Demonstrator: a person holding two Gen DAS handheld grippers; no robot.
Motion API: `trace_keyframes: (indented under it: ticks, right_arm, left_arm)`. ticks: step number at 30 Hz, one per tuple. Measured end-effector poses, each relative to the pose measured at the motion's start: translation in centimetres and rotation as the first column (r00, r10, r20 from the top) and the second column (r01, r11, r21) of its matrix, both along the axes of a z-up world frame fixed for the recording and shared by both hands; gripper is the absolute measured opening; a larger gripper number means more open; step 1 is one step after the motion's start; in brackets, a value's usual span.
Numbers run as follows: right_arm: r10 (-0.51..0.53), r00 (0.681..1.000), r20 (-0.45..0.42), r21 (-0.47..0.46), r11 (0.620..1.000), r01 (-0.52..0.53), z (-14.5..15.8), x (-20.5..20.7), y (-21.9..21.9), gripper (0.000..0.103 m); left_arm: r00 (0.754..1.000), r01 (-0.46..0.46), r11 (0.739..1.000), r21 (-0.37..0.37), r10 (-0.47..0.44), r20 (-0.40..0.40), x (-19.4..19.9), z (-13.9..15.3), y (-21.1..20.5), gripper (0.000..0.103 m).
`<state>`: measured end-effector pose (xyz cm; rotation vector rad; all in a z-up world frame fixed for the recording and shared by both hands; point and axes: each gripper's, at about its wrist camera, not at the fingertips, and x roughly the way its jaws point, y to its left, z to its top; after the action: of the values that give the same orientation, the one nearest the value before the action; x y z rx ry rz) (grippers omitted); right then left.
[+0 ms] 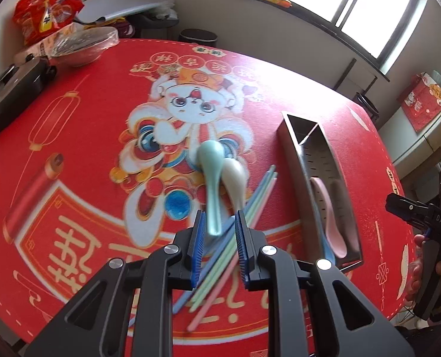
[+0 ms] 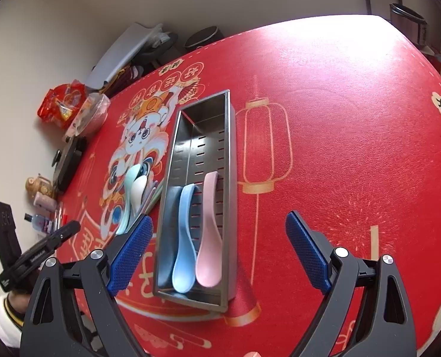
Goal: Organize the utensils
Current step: 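Move the left tool to the pink chopstick and close on it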
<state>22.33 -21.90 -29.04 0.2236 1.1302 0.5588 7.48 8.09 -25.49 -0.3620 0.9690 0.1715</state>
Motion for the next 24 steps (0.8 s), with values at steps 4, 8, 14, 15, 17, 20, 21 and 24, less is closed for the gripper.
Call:
trace_keyframes:
  ticks: [4,8,14,15,17,20,21,24]
  right_arm:
    - [0.009,1.000,0.004,-0.011,1.000,-0.009,0.5,-0.7,2.0,0.088]
    - [0.005,1.000,0.014,-0.026,1.000,-0.004,1.1,-1.4,4.0,0.088]
    - [0.001,1.000,0.031,-0.058,0.998,0.001,1.7,-2.8,7.0,0.088]
    - [0.002,0.999,0.038,-0.067,0.998,0.000,1.8,-3.1,7.4,0.088]
    - [-0.004,0.999,0.041,-0.086,0.996,0.007,1.8,-3.6,7.9,0.088]
    - [-0.021,1.000,0.018,-0.076,0.997,0.022,1.6,-3.9,8.1,0.088]
    - [-0.024,1.000,0.014,-0.075,0.997,0.025,1.5,-4.0,8.2,0.088]
    - [-0.029,1.000,0.009,-0.088,0.996,0.030,1.5,-4.3,8.8,0.088]
  left_arm:
    - [1.000,-0.004,1.000,0.009,0.004,-0.019,-1.9,-0.8,2.6,0.020]
    - [0.998,0.042,0.999,0.004,-0.042,-0.045,-2.9,-1.8,4.0,0.020]
    - [0.974,0.208,0.977,0.046,-0.202,-0.099,-3.5,-3.5,4.5,0.021]
    - [0.967,0.239,0.970,0.055,-0.232,-0.110,-3.6,-3.7,4.6,0.021]
    - [0.952,0.285,0.956,0.062,-0.275,-0.136,-3.8,-4.4,5.1,0.021]
    - [0.931,0.336,0.941,0.047,-0.324,-0.165,-4.2,-5.4,6.1,0.021]
    - [0.922,0.358,0.933,0.043,-0.346,-0.174,-4.3,-5.6,6.3,0.021]
    - [0.887,0.431,0.901,0.043,-0.414,-0.205,-4.5,-6.4,6.0,0.021]
